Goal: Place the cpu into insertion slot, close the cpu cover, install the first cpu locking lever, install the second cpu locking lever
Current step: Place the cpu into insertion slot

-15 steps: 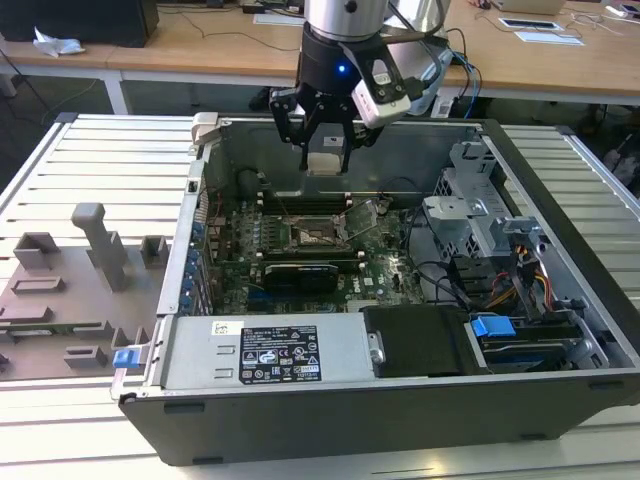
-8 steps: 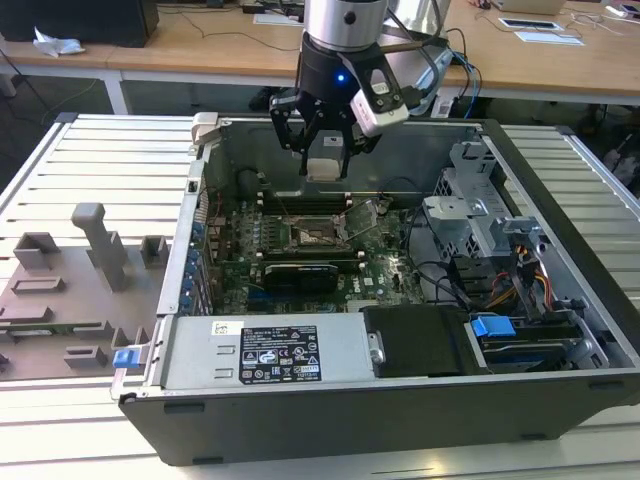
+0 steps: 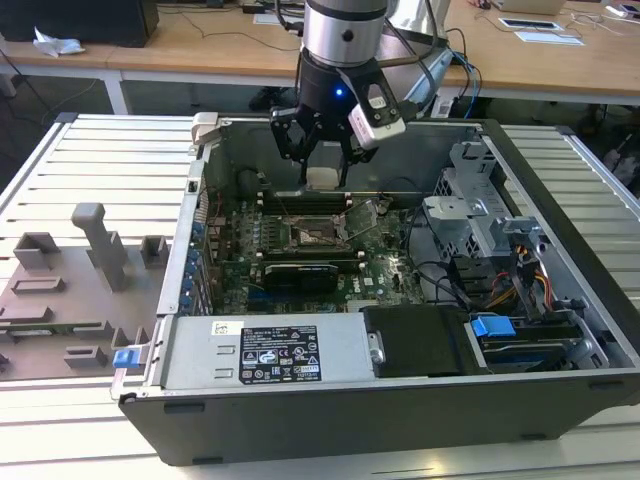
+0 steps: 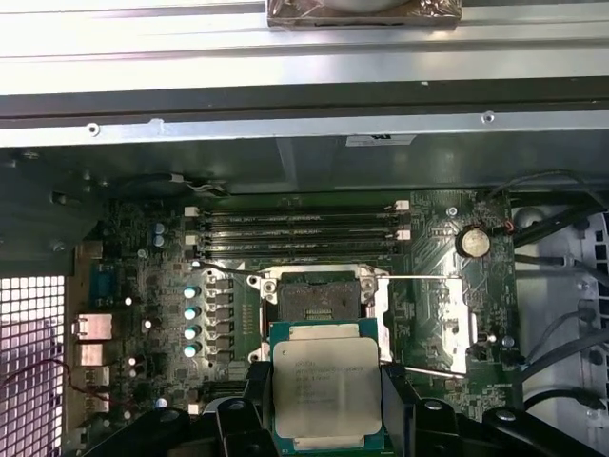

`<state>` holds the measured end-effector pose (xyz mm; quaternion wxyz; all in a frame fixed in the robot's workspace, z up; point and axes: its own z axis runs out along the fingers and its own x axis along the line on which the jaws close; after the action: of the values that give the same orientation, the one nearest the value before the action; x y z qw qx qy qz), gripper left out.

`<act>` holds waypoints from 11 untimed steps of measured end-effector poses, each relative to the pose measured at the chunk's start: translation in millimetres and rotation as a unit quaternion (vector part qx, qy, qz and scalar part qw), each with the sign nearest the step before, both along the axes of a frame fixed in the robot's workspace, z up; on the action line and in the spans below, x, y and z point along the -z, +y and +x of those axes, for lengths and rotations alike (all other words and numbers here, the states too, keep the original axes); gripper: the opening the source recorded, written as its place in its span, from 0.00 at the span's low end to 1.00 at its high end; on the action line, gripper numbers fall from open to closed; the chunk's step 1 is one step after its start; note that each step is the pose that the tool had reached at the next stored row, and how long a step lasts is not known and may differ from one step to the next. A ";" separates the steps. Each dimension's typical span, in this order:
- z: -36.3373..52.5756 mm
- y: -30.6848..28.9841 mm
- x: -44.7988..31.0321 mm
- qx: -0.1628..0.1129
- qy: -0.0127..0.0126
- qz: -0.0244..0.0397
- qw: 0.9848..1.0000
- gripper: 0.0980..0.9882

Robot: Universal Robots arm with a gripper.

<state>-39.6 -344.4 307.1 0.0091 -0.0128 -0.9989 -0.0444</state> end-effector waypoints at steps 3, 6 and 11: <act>2.2 2.4 6.2 0.000 0.000 -0.001 1.000 0.50; 4.0 4.4 12.5 0.000 0.000 -0.002 1.000 0.50; 6.5 7.6 27.5 0.000 0.000 -0.002 1.000 0.50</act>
<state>-33.1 -336.8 279.5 0.0091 -0.0129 -0.9990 -0.0419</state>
